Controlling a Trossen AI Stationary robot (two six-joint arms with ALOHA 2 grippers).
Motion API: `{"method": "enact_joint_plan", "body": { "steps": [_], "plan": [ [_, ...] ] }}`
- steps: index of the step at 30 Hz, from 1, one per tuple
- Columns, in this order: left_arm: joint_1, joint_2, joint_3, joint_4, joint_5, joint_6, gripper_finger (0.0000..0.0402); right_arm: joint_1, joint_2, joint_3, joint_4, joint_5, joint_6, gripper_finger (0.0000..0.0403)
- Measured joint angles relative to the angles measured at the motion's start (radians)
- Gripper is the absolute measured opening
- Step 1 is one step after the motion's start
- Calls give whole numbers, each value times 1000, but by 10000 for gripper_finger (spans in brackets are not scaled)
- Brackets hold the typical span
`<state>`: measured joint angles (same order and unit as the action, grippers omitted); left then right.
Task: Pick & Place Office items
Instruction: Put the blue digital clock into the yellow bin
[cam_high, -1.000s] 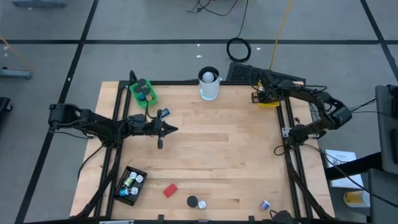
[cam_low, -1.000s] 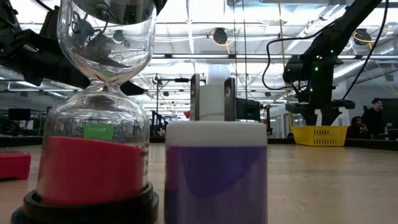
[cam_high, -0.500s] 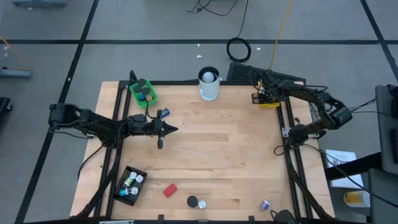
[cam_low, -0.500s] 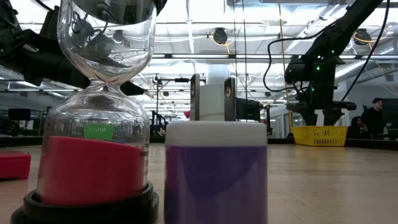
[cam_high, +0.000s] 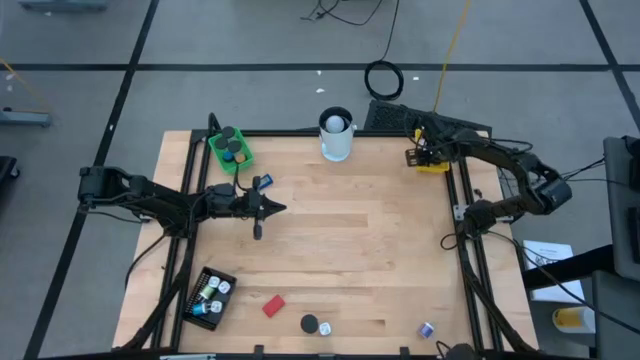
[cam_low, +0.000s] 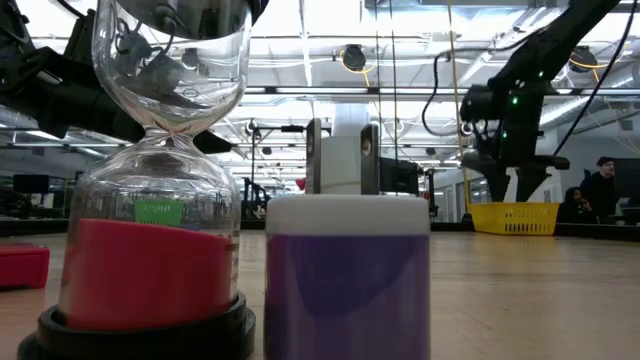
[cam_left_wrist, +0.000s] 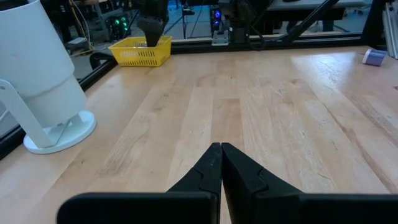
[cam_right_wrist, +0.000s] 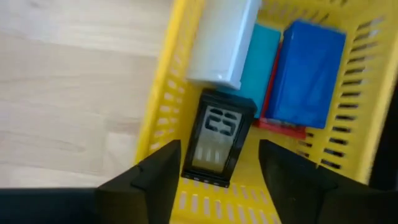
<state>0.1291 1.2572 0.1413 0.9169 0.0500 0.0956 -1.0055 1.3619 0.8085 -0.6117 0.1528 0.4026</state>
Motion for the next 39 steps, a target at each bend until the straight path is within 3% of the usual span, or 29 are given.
{"method": "enact_joint_plan", "body": {
  "steps": [5, 10, 17, 23, 27, 35, 39],
  "plan": [
    [0, 0, 0, -20, 1, 4, 10, 52, -121, 0, 1, 23, -55, 160],
    [-1, 0, 0, -25, 1, 4, 10, 188, -247, -10, 51, 84, -103, 90],
    [0, 0, 0, -25, 1, -60, 10, 414, -346, -226, 558, 82, -220, 11],
    [-3, 0, 0, -36, 0, -109, 10, 552, -354, -485, 1124, 78, -276, 7],
    [-7, 0, 14, -97, -65, -153, 10, 619, -354, -599, 1360, 78, -275, 2],
    [-6, 0, 187, -500, -233, -234, 11, 678, -354, -638, 1430, 81, -292, 1],
    [-6, 0, 287, -712, -289, -246, 34, 687, -354, -638, 1431, 81, -299, 2]
  ]
}}
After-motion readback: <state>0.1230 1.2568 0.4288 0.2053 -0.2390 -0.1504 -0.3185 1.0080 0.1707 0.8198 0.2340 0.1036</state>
